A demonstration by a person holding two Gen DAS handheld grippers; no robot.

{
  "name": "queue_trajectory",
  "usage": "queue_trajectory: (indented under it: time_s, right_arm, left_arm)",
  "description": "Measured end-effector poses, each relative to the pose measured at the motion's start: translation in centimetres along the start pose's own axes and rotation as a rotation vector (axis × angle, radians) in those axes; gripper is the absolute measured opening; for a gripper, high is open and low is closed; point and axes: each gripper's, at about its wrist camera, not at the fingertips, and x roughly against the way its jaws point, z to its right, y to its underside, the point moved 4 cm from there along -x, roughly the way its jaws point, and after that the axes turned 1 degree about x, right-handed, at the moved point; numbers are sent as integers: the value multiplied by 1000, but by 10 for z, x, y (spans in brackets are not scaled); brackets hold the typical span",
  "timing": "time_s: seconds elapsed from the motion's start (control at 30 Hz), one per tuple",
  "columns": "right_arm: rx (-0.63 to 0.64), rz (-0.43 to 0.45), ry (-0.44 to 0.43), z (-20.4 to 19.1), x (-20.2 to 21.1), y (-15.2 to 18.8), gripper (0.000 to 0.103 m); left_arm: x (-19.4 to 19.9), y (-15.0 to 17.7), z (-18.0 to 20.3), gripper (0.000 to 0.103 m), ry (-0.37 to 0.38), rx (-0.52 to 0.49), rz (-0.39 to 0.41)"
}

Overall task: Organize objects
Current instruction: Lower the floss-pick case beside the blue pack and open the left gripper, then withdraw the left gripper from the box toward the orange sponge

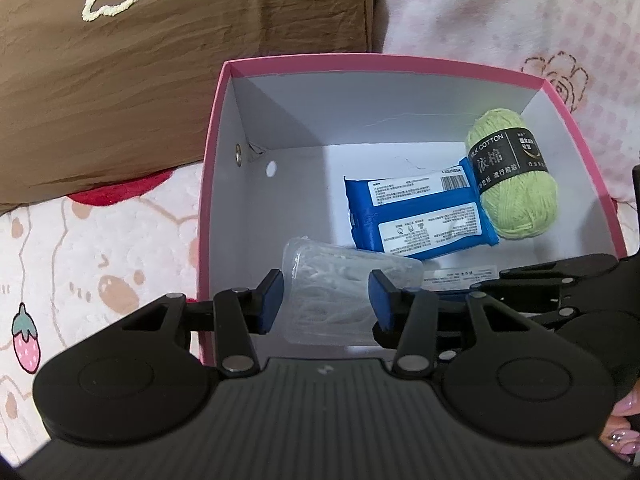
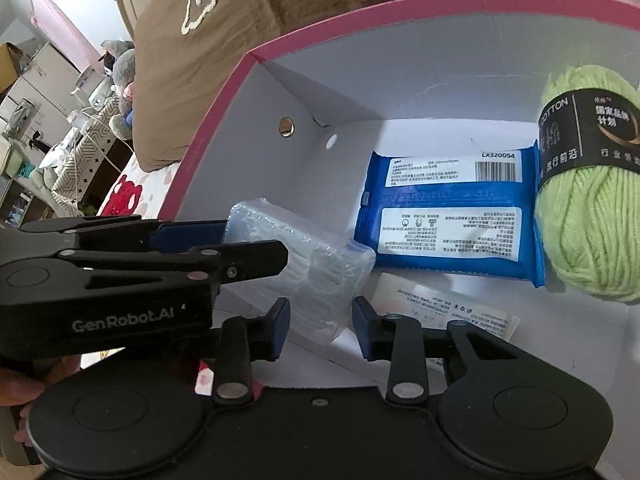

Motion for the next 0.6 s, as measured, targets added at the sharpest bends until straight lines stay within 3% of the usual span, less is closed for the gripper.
queue_trajectory:
  time_s: [0.23, 0.6]
  right_arm:
    - [13, 0, 26, 1, 6, 1, 39]
    - [150, 96, 139, -21, 55, 0, 41]
  left_arm:
    - [1, 0, 2, 49, 17, 13, 10]
    - [25, 1, 4, 50, 79, 41, -3]
